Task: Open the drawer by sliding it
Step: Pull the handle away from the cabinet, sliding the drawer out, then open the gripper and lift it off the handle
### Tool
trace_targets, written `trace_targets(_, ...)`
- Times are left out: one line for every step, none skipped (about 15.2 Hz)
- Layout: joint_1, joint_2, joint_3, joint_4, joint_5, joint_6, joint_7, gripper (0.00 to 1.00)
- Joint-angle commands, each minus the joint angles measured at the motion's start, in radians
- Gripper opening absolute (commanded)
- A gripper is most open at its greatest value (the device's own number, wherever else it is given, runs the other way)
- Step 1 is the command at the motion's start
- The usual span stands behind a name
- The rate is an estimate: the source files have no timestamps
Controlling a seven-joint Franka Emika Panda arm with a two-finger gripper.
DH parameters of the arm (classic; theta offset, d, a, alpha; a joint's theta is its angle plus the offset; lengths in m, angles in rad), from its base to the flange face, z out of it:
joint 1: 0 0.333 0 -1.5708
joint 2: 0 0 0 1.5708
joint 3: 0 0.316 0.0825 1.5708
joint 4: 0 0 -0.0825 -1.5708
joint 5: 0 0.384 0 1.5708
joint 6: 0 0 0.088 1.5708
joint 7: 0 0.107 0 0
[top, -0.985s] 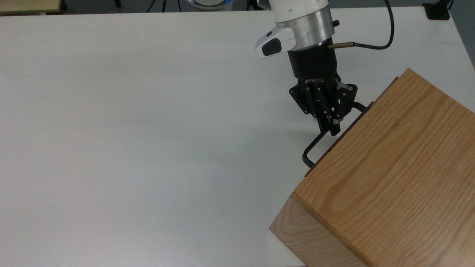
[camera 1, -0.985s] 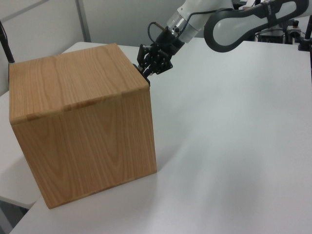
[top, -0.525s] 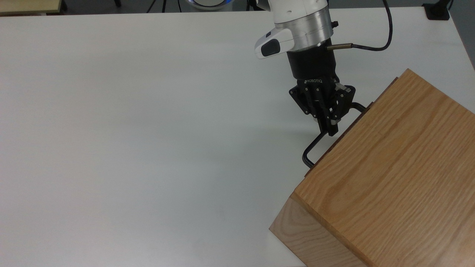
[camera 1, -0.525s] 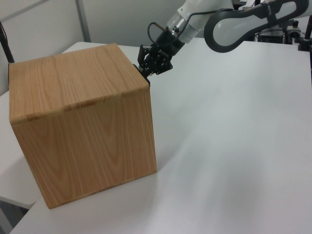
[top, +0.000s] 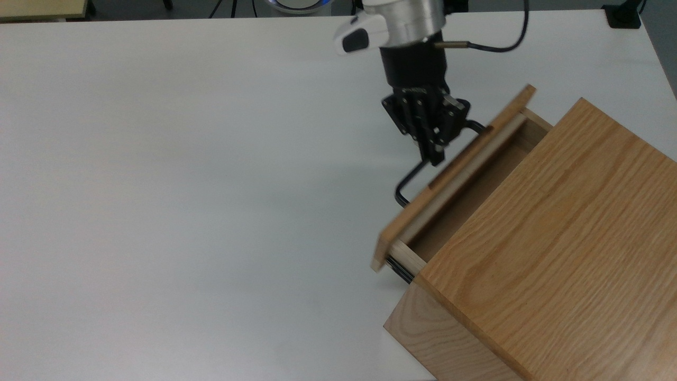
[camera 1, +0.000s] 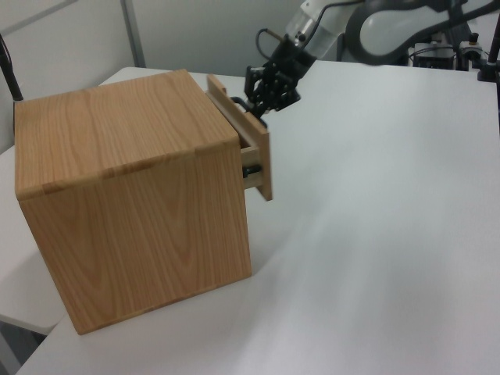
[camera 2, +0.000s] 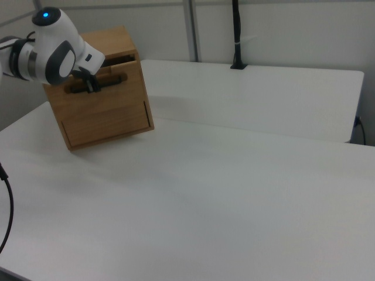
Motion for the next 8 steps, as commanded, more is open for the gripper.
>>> trace_targets(-0.062,-0.128,0.005,-0.092,0.010,-0.178,-0.018,0.01)
trace_targets(-0.081,-0.141,0.005,-0.091,0.010,-0.224,-0.024,0.01)
trace_targets(-0.096,-0.151,0.005,-0.091,0.010,-0.263,-0.038,0.01)
trace_targets(-0.110,-0.159,0.005,-0.091,0.010,-0.294,-0.050,0.01)
trace_targets(-0.125,-0.162,0.004,-0.089,0.010,-0.327,-0.059,0.01)
trace_targets(-0.142,-0.167,0.002,-0.086,0.010,-0.360,-0.063,0.02)
trace_targets(-0.159,-0.175,0.002,-0.085,0.011,-0.378,-0.063,0.07)
trace_targets(-0.167,-0.178,0.001,-0.083,0.011,-0.389,-0.061,0.18)
